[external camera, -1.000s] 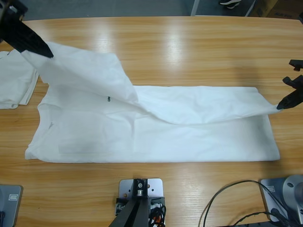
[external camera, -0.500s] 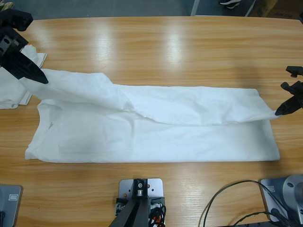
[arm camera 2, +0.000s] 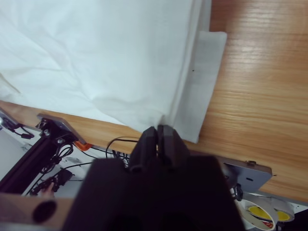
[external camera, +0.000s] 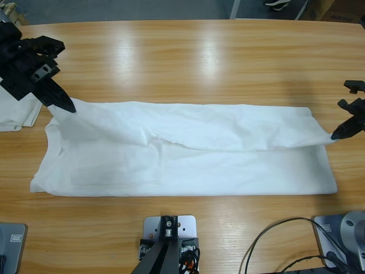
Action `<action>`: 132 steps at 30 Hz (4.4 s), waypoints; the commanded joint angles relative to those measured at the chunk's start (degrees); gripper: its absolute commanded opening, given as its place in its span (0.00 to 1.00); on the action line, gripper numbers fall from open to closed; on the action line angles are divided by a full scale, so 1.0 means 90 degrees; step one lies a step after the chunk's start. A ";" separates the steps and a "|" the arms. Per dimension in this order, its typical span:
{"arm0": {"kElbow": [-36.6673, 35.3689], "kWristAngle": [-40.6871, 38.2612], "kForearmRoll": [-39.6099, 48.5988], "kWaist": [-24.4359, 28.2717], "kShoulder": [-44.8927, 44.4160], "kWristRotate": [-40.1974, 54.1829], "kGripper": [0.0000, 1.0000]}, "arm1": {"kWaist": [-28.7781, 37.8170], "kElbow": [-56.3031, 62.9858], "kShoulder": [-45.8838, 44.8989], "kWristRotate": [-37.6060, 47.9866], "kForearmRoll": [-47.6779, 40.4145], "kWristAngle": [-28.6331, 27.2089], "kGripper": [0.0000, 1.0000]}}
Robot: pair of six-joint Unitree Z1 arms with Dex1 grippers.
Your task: Fold clothes
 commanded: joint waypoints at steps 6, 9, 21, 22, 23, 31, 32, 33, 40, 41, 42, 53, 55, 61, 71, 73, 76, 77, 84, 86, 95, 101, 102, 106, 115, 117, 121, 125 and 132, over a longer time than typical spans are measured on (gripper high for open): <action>0.0264 0.0278 0.0099 0.0139 0.1130 0.0189 0.00 | -0.0080 0.0087 0.0417 -0.0044 0.0073 0.0136 0.00; 0.0266 0.0397 0.0064 0.0289 0.1337 0.0205 0.00 | -0.0080 0.0087 0.0432 -0.0044 0.0073 0.0155 0.00; 0.0565 0.0706 -0.0415 0.0623 0.1943 0.0228 0.00 | -0.0080 0.0067 0.0522 -0.0044 0.0063 0.0179 0.00; 0.0555 0.0780 -0.0522 0.0645 0.1955 0.0213 0.00 | -0.0080 0.0067 0.0528 -0.0044 0.0061 0.0179 0.00; 0.0537 0.0882 -0.0632 0.0672 0.1955 0.0187 0.00 | -0.0080 0.0067 0.0542 -0.0038 0.0052 0.0179 0.00; 0.0252 0.1186 -0.1296 0.0578 0.2037 0.0058 0.00 | -0.0080 0.0069 0.0668 -0.0022 -0.0040 0.0228 0.00; 0.0260 0.1163 -0.1290 0.0539 0.2054 0.0053 0.00 | -0.0080 0.0067 0.0676 -0.0024 -0.0040 0.0228 0.00; 0.0284 0.1137 -0.1284 0.0496 0.2070 0.0066 0.00 | -0.0080 0.0067 0.0678 -0.0024 -0.0038 0.0222 0.00; 0.0164 0.0833 -0.0512 0.0045 0.1248 0.0297 0.97 | -0.0080 0.0057 0.0649 -0.0024 -0.0054 0.0218 0.00; 0.0082 0.0852 -0.0368 0.0031 0.1021 0.0334 0.97 | -0.0080 0.0057 0.0649 -0.0024 -0.0056 0.0218 0.00; -0.0041 0.0878 -0.0290 0.0031 0.0820 0.0451 0.97 | -0.0080 0.0055 0.0641 -0.0032 -0.0068 0.0218 0.00; -0.1869 0.1932 -0.0171 -0.1027 0.1628 0.4105 0.96 | -0.0080 0.0073 0.0551 -0.0053 -0.0128 0.0210 0.00; -0.1910 0.2157 -0.0169 -0.1189 0.1976 0.4228 0.96 | -0.0080 0.0075 0.0543 -0.0053 -0.0146 0.0208 0.00; -0.1847 0.2137 -0.0220 -0.1306 0.2334 0.4375 0.87 | -0.0080 0.0087 0.0557 -0.0063 -0.0249 0.0196 0.00; -0.2011 0.1128 -0.0190 -0.1076 0.2947 0.4301 0.73 | -0.0080 0.0126 0.0571 -0.0063 -0.0380 0.0169 0.00; -0.2004 0.1204 -0.0190 -0.1015 0.2980 0.4303 0.73 | -0.0080 0.0135 0.0581 -0.0063 -0.0400 0.0161 0.00; -0.2011 0.1302 -0.0190 -0.1014 0.3078 0.4307 0.73 | -0.0080 0.0133 0.0590 -0.0063 -0.0405 0.0150 0.00; -0.2019 0.1315 -0.0190 -0.1014 0.3119 0.4308 0.73 | -0.0080 0.0131 0.0590 -0.0063 -0.0405 0.0150 0.00; -0.2025 0.1339 -0.0132 -0.1008 0.3386 0.4170 0.69 | -0.0080 0.0128 0.0635 -0.0063 -0.0443 0.0120 0.00; -0.1980 0.1399 -0.0102 -0.0969 0.3431 0.4125 0.69 | -0.0080 0.0131 0.0649 -0.0063 -0.0444 0.0120 0.00; -0.1877 0.1495 -0.0057 -0.0900 0.3433 0.4125 0.69 | -0.0080 0.0126 0.0670 0.0060 -0.0411 -0.0087 0.66; -0.1863 0.1495 -0.0014 -0.0898 0.3404 0.4125 0.69 | -0.0080 0.0124 0.0217 0.0314 -0.0386 -0.0733 1.00; -0.1853 0.1495 -0.0005 -0.0902 0.3388 0.4123 0.69 | -0.0080 0.0116 0.0151 0.0337 -0.0386 -0.0829 1.00; -0.1796 0.1530 -0.0005 -0.0892 0.3287 0.4096 0.56 | -0.0076 0.0131 0.0063 0.0347 -0.0392 -0.0850 1.00; -0.1812 0.1688 -0.0005 -0.0803 0.3097 0.4096 0.16 | -0.0054 0.0180 0.0063 0.0308 -0.0456 -0.0640 1.00; -0.1816 0.1757 -0.0007 -0.0806 0.3107 0.4096 0.16 | -0.0051 0.0204 0.0065 0.0308 -0.0489 -0.0628 1.00; -0.1816 0.1753 -0.0011 -0.0799 0.3048 0.4103 0.16 | -0.0051 0.0243 0.0083 0.0308 -0.0523 -0.0602 1.00; -0.1789 0.1710 -0.0009 -0.0779 0.3019 0.4070 0.16 | -0.0051 0.0243 0.0085 0.0308 -0.0548 -0.0573 1.00; -0.1791 0.1712 -0.0034 -0.0760 0.3017 0.4135 0.80 | -0.0051 0.0270 0.0092 0.0290 -0.0552 -0.0554 1.00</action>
